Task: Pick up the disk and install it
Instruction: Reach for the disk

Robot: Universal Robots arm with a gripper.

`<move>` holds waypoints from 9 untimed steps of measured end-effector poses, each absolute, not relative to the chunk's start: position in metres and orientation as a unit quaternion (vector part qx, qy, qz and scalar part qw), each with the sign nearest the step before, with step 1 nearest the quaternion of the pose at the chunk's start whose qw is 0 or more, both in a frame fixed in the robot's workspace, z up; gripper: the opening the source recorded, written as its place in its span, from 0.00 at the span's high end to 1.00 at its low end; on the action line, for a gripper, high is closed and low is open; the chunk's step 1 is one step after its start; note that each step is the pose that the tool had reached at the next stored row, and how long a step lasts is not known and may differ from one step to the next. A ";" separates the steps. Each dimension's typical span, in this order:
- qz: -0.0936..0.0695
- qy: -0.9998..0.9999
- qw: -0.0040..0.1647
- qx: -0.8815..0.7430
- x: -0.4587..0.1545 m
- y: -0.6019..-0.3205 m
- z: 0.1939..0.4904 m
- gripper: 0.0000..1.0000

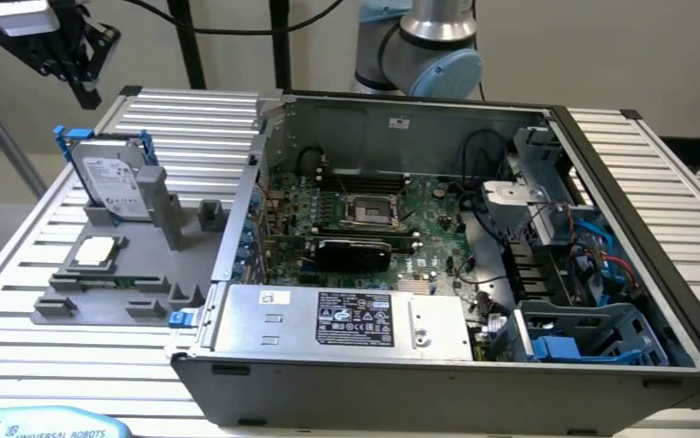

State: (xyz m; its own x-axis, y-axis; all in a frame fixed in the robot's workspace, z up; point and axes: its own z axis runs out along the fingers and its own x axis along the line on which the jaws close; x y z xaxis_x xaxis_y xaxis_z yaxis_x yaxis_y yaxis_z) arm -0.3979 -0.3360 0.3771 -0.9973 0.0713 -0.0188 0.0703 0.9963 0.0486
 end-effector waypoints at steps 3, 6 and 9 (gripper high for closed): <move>0.024 0.999 0.010 0.035 -0.411 -0.334 0.376 0.89; 0.024 0.999 0.009 0.035 -0.421 -0.332 0.376 0.89; 0.024 0.999 0.008 0.033 -0.426 -0.331 0.375 0.89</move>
